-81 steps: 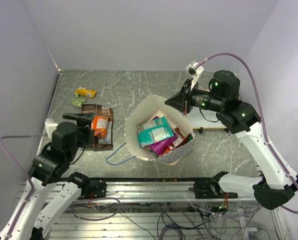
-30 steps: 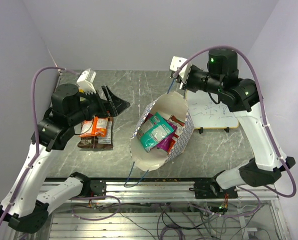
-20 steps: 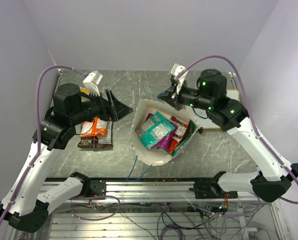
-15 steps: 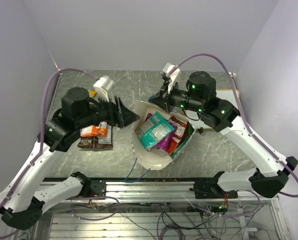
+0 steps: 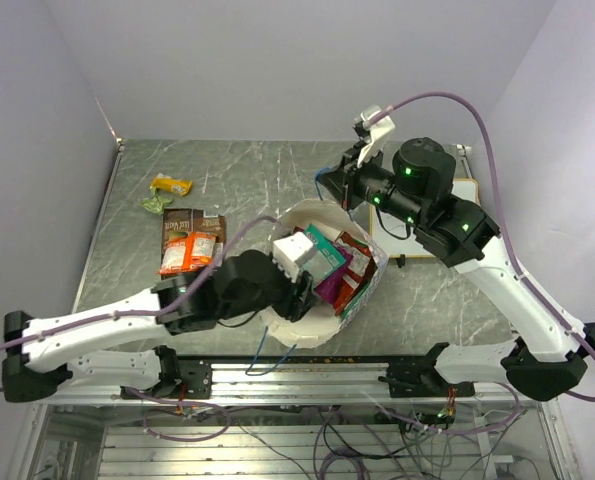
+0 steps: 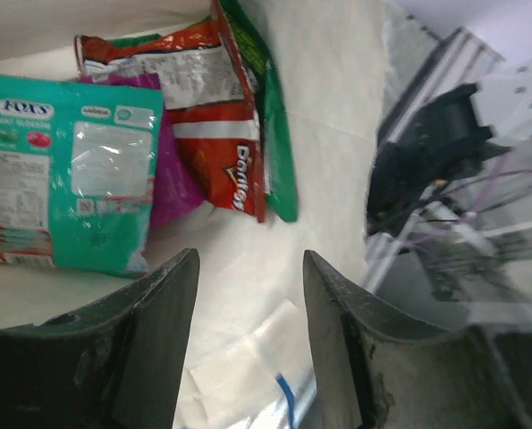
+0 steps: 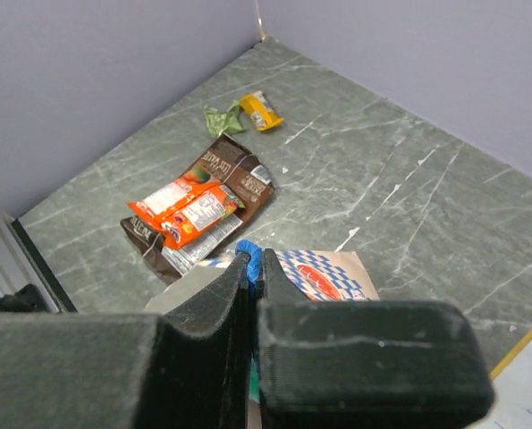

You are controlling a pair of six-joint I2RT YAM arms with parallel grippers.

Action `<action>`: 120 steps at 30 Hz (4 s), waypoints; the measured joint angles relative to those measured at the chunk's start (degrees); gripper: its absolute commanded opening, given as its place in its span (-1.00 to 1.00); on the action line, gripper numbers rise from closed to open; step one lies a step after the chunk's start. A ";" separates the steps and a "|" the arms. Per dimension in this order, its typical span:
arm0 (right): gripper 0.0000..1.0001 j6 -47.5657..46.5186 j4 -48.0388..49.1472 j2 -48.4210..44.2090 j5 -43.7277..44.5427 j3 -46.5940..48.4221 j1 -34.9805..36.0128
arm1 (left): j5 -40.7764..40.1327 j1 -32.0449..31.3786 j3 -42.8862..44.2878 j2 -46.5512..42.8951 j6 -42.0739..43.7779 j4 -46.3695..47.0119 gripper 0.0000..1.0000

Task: Take the snacks out of the paper bag
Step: Adjust the paper bag at the center of the board, then take out the snack from the paper bag, then place the snack at the center of the board.

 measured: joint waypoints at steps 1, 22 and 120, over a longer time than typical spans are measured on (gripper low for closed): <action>-1.00 0.07 0.02 -0.31 0.31 -0.02 0.00 | -1.53 -1.09 -0.22 1.31 1.07 0.87 0.17; -1.00 -0.70 -2.10 -0.83 1.86 0.81 0.00 | -18.69 1.38 -0.33 29.11 13.55 15.74 0.47; -1.00 -14.27 4.63 -8.04 3.45 -7.06 0.00 | -38.88 39.63 22.62 25.31 16.94 -30.27 -0.86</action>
